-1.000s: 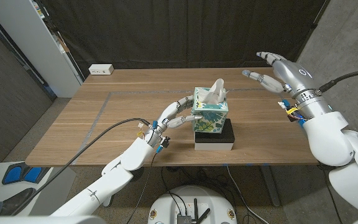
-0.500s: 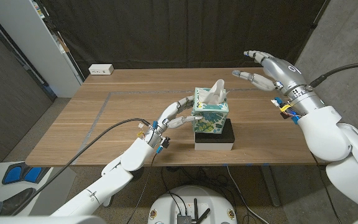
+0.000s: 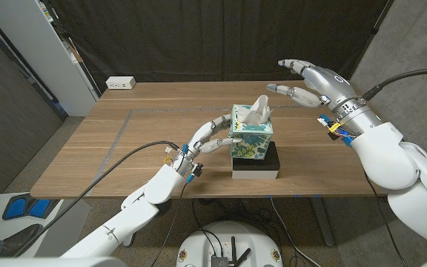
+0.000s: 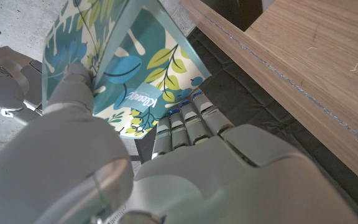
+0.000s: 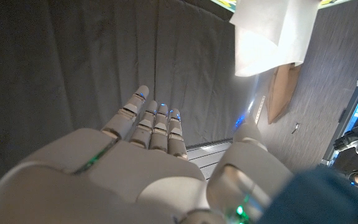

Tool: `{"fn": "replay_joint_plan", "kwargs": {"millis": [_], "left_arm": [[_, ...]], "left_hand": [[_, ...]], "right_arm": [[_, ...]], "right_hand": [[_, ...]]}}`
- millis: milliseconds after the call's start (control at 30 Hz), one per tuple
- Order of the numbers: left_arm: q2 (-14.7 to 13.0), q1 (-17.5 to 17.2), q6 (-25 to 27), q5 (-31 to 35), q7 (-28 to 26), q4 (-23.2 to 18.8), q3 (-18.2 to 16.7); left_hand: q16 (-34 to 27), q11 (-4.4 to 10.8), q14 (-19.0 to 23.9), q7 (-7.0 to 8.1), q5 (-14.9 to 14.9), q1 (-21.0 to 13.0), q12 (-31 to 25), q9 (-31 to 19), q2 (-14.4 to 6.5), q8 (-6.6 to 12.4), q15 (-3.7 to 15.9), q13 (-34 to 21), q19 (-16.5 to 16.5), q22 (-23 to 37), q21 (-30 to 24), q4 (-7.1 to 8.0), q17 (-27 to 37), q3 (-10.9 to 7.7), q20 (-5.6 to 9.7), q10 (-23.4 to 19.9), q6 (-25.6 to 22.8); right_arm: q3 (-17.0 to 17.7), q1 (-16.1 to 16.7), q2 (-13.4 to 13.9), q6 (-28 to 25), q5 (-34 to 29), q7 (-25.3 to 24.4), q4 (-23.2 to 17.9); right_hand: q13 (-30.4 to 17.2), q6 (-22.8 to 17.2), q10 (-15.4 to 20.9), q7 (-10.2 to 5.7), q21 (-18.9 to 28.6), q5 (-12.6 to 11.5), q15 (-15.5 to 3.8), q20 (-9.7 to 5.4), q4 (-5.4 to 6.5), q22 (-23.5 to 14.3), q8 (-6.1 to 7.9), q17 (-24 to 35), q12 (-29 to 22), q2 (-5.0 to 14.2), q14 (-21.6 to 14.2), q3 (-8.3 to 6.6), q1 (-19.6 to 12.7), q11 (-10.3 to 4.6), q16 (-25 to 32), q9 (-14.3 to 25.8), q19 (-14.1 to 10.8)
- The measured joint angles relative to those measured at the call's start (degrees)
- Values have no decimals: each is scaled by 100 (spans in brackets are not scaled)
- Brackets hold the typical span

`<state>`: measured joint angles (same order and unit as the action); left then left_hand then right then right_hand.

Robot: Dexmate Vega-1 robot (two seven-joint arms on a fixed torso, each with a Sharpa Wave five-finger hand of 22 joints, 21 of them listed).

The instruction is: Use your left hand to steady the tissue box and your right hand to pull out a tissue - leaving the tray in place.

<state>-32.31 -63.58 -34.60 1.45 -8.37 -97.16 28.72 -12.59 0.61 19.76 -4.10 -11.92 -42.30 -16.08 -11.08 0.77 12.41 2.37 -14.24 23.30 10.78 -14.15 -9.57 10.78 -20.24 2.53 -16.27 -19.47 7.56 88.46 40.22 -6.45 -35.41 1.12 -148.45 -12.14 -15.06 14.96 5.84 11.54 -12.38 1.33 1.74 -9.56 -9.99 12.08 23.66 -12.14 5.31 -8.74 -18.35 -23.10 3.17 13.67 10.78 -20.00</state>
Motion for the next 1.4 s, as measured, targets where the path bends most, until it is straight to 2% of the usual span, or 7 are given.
{"fn": "replay_joint_plan", "kwargs": {"millis": [433, 933, 1100, 1167, 1300, 1400], "left_arm": [[10, 14, 0, 3, -10, 28, 10], [10, 14, 0, 3, -24, 35, 10], [10, 17, 0, 3, -25, 37, 10], [10, 21, 0, 3, -24, 40, 9], [10, 26, 0, 3, -24, 47, 9], [12, 27, 0, 3, -24, 50, 10]], "left_hand": [[0, 0, 0, 0, 0, 22, 0, 1, -22, -1, 0, 0, 0, 0, 0, 14, 0, 30, 0, 0, 1], [0, -1, 0, 0, 1, 0, 21, 3, -44, -21, 0, -29, -1, 4, 0, 7, 0, 39, -1, 0, 3], [0, -1, 0, 0, 1, 0, 21, -1, -43, -23, 0, -29, -9, 4, 0, 7, 0, 39, -9, 1, 3], [0, -1, 0, 2, 1, 0, 21, -20, -43, -24, 0, -29, -9, 4, 1, 6, 0, 39, -9, 1, 1], [0, -1, 0, 12, 1, 0, 21, -27, -43, -33, 0, -29, -9, 4, 0, 6, 0, 40, -9, 1, -9], [0, -1, 0, 12, 2, 0, 21, -27, -43, -45, 0, -29, -9, 3, 0, 0, 0, 47, -9, 1, -10]], "right_arm": [[-15, -31, 51, 6, 2, 241, -120], [-8, -120, 174, -295, 89, 718, -279], [-1, -150, 231, -385, 125, 849, -333], [0, -160, 253, -438, 138, 912, -350], [-4, -182, 309, -512, 142, 988, -383], [-24, -200, 357, -561, 130, 1029, -405]], "right_hand": [[1, 0, 31, 0, 0, 0, 0, 0, 0, 0, 0, 0, 0, -1, 0, 0, 0, -31, 0, 0, 0], [1, -30, 31, -30, 0, -35, 0, 0, -24, 0, 22, 1, 0, -46, 1, -55, -47, -31, 0, 0, 0], [1, -103, 62, -42, 0, -57, -1, 0, -40, 0, 45, 1, 0, 19, 1, -70, -115, -62, 0, 9, 0], [1, -143, 82, -81, 0, -57, -1, 0, -40, 0, 56, 1, 0, -63, 1, -105, -213, -82, 0, 30, 0], [2, -294, 102, -151, 0, -113, -5, 0, -97, 0, 110, -28, 0, 11, -4, -176, -292, -103, 0, 30, 0], [2, -367, 182, -223, 0, -143, -32, -1, -128, 0, 111, -37, 0, -4, -31, -270, -522, -190, 0, 30, -1]]}}
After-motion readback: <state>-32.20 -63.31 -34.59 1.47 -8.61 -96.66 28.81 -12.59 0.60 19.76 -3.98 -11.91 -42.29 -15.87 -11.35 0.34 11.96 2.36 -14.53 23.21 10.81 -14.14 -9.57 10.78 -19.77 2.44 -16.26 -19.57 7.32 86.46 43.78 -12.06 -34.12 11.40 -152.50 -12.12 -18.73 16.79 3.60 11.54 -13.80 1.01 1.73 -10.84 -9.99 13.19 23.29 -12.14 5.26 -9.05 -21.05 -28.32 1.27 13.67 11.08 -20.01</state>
